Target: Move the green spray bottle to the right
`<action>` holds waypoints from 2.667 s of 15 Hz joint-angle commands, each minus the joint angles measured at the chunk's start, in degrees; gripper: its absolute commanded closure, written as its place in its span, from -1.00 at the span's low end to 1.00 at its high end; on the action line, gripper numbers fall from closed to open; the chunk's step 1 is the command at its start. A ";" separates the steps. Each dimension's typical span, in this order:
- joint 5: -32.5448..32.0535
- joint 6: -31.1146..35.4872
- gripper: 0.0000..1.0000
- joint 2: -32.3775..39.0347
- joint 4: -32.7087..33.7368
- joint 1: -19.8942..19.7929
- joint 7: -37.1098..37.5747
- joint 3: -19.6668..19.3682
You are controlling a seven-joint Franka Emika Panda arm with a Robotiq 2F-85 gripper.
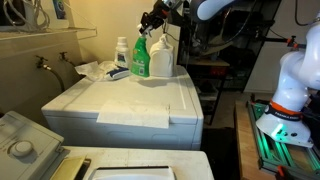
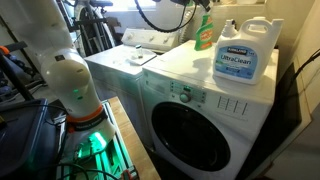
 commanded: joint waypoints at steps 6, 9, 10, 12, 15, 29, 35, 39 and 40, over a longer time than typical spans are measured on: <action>21.14 12.79 0.78 -16.16 -18.85 19.51 -37.80 -18.35; 21.27 12.59 0.78 -12.94 -17.38 18.67 -37.63 -17.97; 21.52 11.94 0.28 -13.94 -17.97 19.10 -38.45 -18.73; 21.43 11.87 0.78 -13.46 -18.36 18.82 -38.44 -18.66; 22.26 12.22 0.78 -12.88 -19.63 19.94 -41.05 -20.03; 27.62 16.87 -0.22 -13.28 -22.41 26.69 -55.14 -33.31; 25.23 20.23 -1.00 -19.08 -22.96 23.03 -54.61 -33.34; 25.51 29.24 -1.00 -28.54 -28.15 21.33 -57.00 -34.14; 25.58 32.46 -1.00 -30.85 -29.74 22.40 -57.23 -34.54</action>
